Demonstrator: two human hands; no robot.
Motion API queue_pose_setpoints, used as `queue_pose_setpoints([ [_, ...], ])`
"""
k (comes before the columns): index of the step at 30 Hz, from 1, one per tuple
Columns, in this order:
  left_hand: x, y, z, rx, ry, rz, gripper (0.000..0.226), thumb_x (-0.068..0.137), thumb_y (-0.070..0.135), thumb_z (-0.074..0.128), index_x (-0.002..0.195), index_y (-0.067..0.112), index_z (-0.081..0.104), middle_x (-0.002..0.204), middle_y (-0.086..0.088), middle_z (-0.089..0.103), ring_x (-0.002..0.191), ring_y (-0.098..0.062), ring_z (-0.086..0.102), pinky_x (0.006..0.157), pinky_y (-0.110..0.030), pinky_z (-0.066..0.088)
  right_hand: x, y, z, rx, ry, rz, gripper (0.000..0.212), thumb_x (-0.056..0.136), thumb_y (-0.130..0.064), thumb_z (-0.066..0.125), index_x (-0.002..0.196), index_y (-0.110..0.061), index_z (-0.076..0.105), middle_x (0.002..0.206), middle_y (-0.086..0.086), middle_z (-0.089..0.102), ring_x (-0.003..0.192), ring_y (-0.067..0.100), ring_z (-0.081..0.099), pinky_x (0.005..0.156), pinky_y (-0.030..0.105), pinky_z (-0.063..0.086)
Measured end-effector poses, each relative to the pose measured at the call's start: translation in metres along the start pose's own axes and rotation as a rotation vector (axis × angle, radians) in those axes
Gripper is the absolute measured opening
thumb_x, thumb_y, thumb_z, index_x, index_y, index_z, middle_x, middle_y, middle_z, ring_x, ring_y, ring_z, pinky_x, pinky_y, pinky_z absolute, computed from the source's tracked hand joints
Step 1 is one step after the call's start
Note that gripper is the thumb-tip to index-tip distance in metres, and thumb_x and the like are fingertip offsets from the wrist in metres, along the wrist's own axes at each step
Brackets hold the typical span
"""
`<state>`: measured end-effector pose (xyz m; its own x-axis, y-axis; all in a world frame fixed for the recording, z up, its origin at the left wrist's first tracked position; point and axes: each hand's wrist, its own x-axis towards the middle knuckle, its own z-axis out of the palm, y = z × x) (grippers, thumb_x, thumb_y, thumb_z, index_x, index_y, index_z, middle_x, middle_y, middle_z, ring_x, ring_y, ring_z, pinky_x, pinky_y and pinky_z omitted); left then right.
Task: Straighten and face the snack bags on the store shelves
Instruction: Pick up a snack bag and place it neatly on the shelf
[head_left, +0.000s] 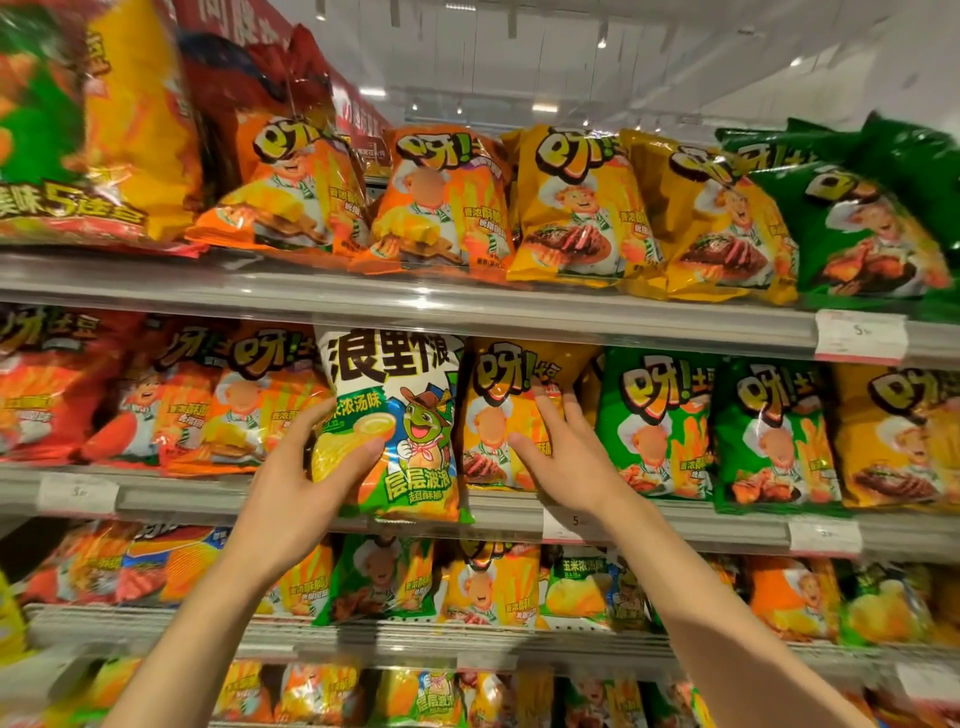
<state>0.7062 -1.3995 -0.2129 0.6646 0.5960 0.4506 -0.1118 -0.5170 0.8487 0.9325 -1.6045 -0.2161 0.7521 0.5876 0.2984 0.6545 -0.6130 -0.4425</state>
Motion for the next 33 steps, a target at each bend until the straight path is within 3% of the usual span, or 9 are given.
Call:
queue_pose_setpoints([
  [7, -0.014, -0.001, 0.01, -0.052, -0.033, 0.003, 0.061, 0.079, 0.056, 0.07, 0.133, 0.045, 0.044, 0.1, 0.06, 0.053, 0.094, 0.039, 0.046, 0.069, 0.008, 0.039, -0.04, -0.011, -0.018, 0.225, 0.137, -0.007, 0.06, 0.1, -0.048, 0.059, 0.154, -0.03, 0.04, 0.168, -0.002, 0.022, 0.154, 0.017, 0.024, 0.123, 0.037, 0.026],
  [12, -0.028, -0.004, 0.022, -0.061, -0.089, -0.037, 0.054, 0.077, 0.066, 0.068, 0.125, 0.062, 0.044, 0.112, 0.057, 0.052, 0.105, 0.035, 0.046, 0.08, -0.005, 0.04, -0.08, -0.014, -0.012, 0.529, 0.155, 0.061, 0.037, 0.096, -0.048, 0.064, 0.128, -0.03, 0.064, 0.119, -0.018, 0.066, 0.106, -0.009, 0.061, 0.079, 0.003, 0.045],
  [15, -0.037, -0.001, 0.038, -0.11, -0.125, -0.048, 0.052, 0.075, 0.065, 0.069, 0.121, 0.062, 0.044, 0.107, 0.061, 0.049, 0.103, 0.035, 0.047, 0.074, 0.006, 0.039, -0.094, -0.019, -0.002, 0.76, -0.092, 0.132, 0.079, 0.08, -0.073, 0.061, 0.148, -0.033, 0.05, 0.127, -0.03, 0.06, 0.113, -0.017, 0.058, 0.088, 0.006, 0.049],
  [19, -0.048, 0.002, 0.063, -0.159, -0.219, -0.029, 0.059, 0.076, 0.061, 0.072, 0.129, 0.055, 0.048, 0.113, 0.053, 0.057, 0.107, 0.025, 0.056, 0.076, 0.004, 0.042, -0.099, -0.027, 0.009, 0.906, -0.196, 0.265, 0.143, 0.045, -0.1, 0.063, 0.162, -0.031, 0.019, 0.154, -0.018, 0.046, 0.139, 0.006, 0.049, 0.118, 0.042, 0.041],
  [23, -0.05, 0.004, 0.074, -0.179, -0.309, -0.012, 0.053, 0.08, 0.056, 0.074, 0.124, 0.071, 0.049, 0.122, 0.041, 0.062, 0.113, 0.014, 0.061, 0.083, -0.005, 0.049, -0.106, -0.017, 0.009, 0.938, -0.108, 0.241, 0.048, 0.073, -0.069, 0.077, 0.106, -0.055, 0.045, 0.088, -0.055, 0.06, 0.091, -0.029, 0.059, 0.07, 0.001, 0.049],
  [25, -0.048, 0.003, 0.075, -0.186, -0.368, -0.009, 0.058, 0.081, 0.061, 0.073, 0.132, 0.066, 0.048, 0.133, 0.033, 0.061, 0.121, 0.008, 0.06, 0.094, -0.019, 0.054, -0.11, -0.013, 0.004, 0.975, -0.051, 0.23, 0.041, 0.073, -0.059, 0.078, 0.094, -0.052, 0.043, 0.075, -0.057, 0.055, 0.081, -0.032, 0.057, 0.061, -0.002, 0.045],
  [27, -0.047, 0.004, 0.077, -0.195, -0.394, -0.011, 0.062, 0.082, 0.064, 0.072, 0.139, 0.058, 0.048, 0.139, 0.027, 0.058, 0.127, 0.003, 0.058, 0.102, -0.031, 0.052, -0.114, -0.006, -0.003, 1.024, -0.018, 0.233, 0.051, 0.062, -0.062, 0.08, 0.098, -0.05, 0.046, 0.08, -0.053, 0.06, 0.089, -0.026, 0.061, 0.072, 0.003, 0.051],
  [30, -0.047, 0.007, 0.082, -0.21, -0.362, 0.0, 0.055, 0.086, 0.057, 0.068, 0.138, 0.052, 0.051, 0.13, 0.028, 0.064, 0.119, 0.006, 0.062, 0.097, -0.02, 0.05, -0.122, 0.014, -0.009, 1.017, 0.027, 0.254, 0.076, 0.054, -0.068, 0.086, 0.117, -0.053, 0.047, 0.107, -0.048, 0.062, 0.118, -0.015, 0.056, 0.107, 0.025, 0.047],
  [33, -0.049, 0.008, 0.09, -0.24, -0.306, -0.022, 0.054, 0.086, 0.051, 0.066, 0.138, 0.042, 0.055, 0.123, 0.021, 0.07, 0.109, 0.005, 0.066, 0.086, -0.01, 0.051, -0.135, 0.033, -0.018, 1.001, 0.117, 0.242, 0.084, 0.062, -0.059, 0.091, 0.13, -0.036, 0.047, 0.126, -0.04, 0.057, 0.123, -0.02, 0.048, 0.104, 0.012, 0.042],
])
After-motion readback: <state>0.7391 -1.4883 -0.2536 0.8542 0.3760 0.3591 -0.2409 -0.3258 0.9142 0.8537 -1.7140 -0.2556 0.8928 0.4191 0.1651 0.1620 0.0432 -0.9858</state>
